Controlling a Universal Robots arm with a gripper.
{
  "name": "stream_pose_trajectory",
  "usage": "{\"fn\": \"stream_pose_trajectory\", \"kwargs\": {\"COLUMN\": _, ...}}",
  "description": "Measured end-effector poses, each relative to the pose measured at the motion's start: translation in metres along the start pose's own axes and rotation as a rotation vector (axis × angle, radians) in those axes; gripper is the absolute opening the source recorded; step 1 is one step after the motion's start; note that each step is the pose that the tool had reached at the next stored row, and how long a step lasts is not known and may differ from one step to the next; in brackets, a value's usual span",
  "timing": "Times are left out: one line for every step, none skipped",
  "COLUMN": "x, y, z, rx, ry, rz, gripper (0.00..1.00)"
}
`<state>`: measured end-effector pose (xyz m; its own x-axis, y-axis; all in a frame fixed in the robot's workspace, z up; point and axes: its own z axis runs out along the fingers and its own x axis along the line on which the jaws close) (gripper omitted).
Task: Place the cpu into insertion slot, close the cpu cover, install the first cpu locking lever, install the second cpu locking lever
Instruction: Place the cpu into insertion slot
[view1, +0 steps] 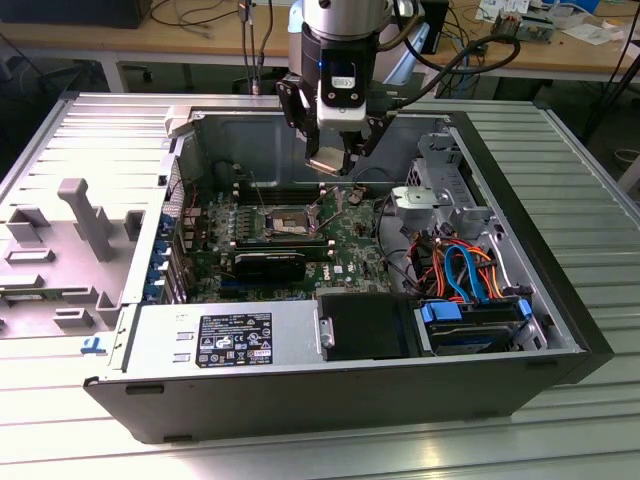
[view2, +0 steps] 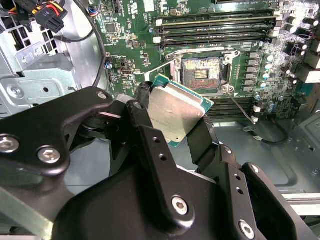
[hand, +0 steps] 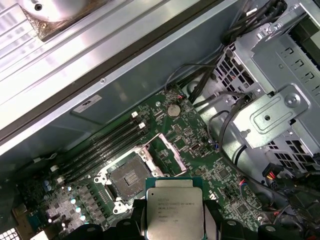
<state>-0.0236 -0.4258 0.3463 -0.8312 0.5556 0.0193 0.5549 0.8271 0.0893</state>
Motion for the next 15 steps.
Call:
{"fn": "stream_pose_trajectory", "kwargs": {"x": 0.0000, "y": 0.0000, "z": 0.0000, "rx": 0.0000, "ry": -0.0001, "rz": 0.001, "gripper": 0.55}}
{"fn": "stream_pose_trajectory", "kwargs": {"x": 0.0000, "y": 0.0000, "z": 0.0000, "rx": 0.0000, "ry": -0.0002, "rz": 0.002, "gripper": 0.55}}
{"fn": "stream_pose_trajectory", "kwargs": {"x": 0.0000, "y": 0.0000, "z": 0.0000, "rx": 0.0000, "ry": -0.0002, "rz": 0.002, "gripper": 0.55}}
{"fn": "stream_pose_trajectory", "kwargs": {"x": 0.0000, "y": 0.0000, "z": 0.0000, "rx": 0.0000, "ry": -0.0003, "rz": 0.003, "gripper": 0.55}}
{"fn": "stream_pose_trajectory", "kwargs": {"x": 0.0000, "y": 0.0000, "z": 0.0000, "rx": -0.0001, "ry": -0.0003, "rz": 0.003, "gripper": 0.55}}
{"fn": "stream_pose_trajectory", "kwargs": {"x": 0.0000, "y": 0.0000, "z": 0.0000, "rx": -0.0001, "ry": -0.0004, "rz": 0.004, "gripper": 0.55}}
{"fn": "stream_pose_trajectory", "kwargs": {"x": 0.0000, "y": 0.0000, "z": 0.0000, "rx": 0.0000, "ry": -0.0004, "rz": 0.004, "gripper": 0.55}}
{"fn": "stream_pose_trajectory", "kwargs": {"x": 0.0000, "y": 0.0000, "z": 0.0000, "rx": -0.0001, "ry": -0.0005, "rz": 0.005, "gripper": 0.55}}
{"fn": "stream_pose_trajectory", "kwargs": {"x": 0.0000, "y": 0.0000, "z": 0.0000, "rx": -0.0001, "ry": -0.0006, "rz": 0.006, "gripper": 0.55}}
{"fn": "stream_pose_trajectory", "kwargs": {"x": 0.0000, "y": 0.0000, "z": 0.0000, "rx": -0.0001, "ry": -0.0006, "rz": 0.007, "gripper": 0.55}}
{"fn": "stream_pose_trajectory", "kwargs": {"x": 0.0000, "y": 0.0000, "z": 0.0000, "rx": -0.0001, "ry": -0.0007, "rz": 0.008, "gripper": 0.55}}
{"fn": "stream_pose_trajectory", "kwargs": {"x": 0.0000, "y": 0.0000, "z": 0.0000, "rx": -0.0002, "ry": -0.0009, "rz": 0.009, "gripper": 0.55}}
{"fn": "stream_pose_trajectory", "kwargs": {"x": 0.0000, "y": 0.0000, "z": 0.0000, "rx": -0.0002, "ry": -0.0010, "rz": 0.010, "gripper": 0.55}}
{"fn": "stream_pose_trajectory", "kwargs": {"x": 0.0000, "y": 0.0000, "z": 0.0000, "rx": -0.0002, "ry": -0.0010, "rz": 0.011, "gripper": 0.55}}
{"fn": "stream_pose_trajectory", "kwargs": {"x": 0.0000, "y": 0.0000, "z": 0.0000, "rx": -0.0003, "ry": -0.0011, "rz": 0.012, "gripper": 0.55}}
